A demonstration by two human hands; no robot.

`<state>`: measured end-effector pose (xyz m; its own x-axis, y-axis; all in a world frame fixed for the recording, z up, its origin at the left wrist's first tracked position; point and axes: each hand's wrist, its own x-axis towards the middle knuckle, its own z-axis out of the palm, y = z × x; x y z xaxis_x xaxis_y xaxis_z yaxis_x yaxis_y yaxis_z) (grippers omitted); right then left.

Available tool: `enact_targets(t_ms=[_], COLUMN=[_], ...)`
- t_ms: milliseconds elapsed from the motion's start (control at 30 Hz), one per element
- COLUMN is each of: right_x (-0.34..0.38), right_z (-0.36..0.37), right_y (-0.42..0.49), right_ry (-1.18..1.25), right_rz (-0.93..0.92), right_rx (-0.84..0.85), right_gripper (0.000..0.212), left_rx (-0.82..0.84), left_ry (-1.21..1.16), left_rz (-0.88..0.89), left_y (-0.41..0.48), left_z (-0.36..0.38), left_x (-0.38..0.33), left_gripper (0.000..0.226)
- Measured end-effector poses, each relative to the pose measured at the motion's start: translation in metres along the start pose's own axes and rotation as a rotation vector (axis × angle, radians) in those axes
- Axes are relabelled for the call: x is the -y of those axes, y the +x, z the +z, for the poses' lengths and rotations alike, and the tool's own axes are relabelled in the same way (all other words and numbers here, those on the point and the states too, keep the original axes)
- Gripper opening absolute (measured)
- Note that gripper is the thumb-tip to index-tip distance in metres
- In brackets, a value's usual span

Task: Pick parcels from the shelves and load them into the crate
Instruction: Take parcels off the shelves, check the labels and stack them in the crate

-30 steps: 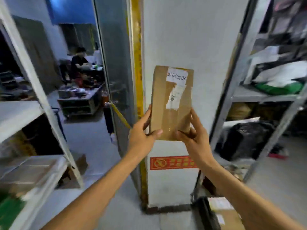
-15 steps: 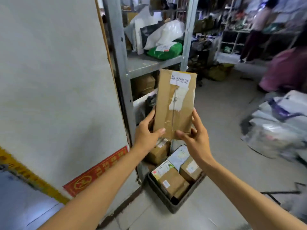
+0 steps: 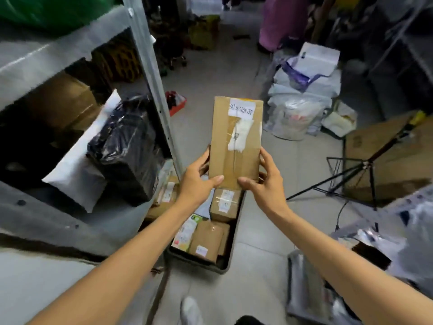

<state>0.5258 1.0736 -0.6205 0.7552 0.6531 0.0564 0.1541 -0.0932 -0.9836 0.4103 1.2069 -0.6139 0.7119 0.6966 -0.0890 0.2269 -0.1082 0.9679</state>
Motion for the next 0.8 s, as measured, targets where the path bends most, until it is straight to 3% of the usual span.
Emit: enact_targets(t_ms=[267,533,667,800], right_x=[-0.095,-0.210,-0.294,-0.378], right_z=[0.032,0.054,0.085,0.127], right_y=[0.062,0.127,0.146,0.160], right_ry=[-0.042,-0.053,-0.010,0.011], right_rz=[0.234,0.367,0.452,0.505], right_rx=[-0.039,0.056,0.078,0.110], right_gripper=[0.070,0.065,0.075,0.103], left_rx=[0.152,0.095,0.084,0.092], left_ry=[0.031,0.027,0.020,0.066], left_rz=[-0.172,-0.342,-0.449,-0.515], left_y=[0.097,0.167,0.195,0.226], left_z=[0.010,0.038,0.048,0.048], left_x=[0.088,0.198,0.287,0.388], left_gripper=[0.085,0.086,0.087,0.088])
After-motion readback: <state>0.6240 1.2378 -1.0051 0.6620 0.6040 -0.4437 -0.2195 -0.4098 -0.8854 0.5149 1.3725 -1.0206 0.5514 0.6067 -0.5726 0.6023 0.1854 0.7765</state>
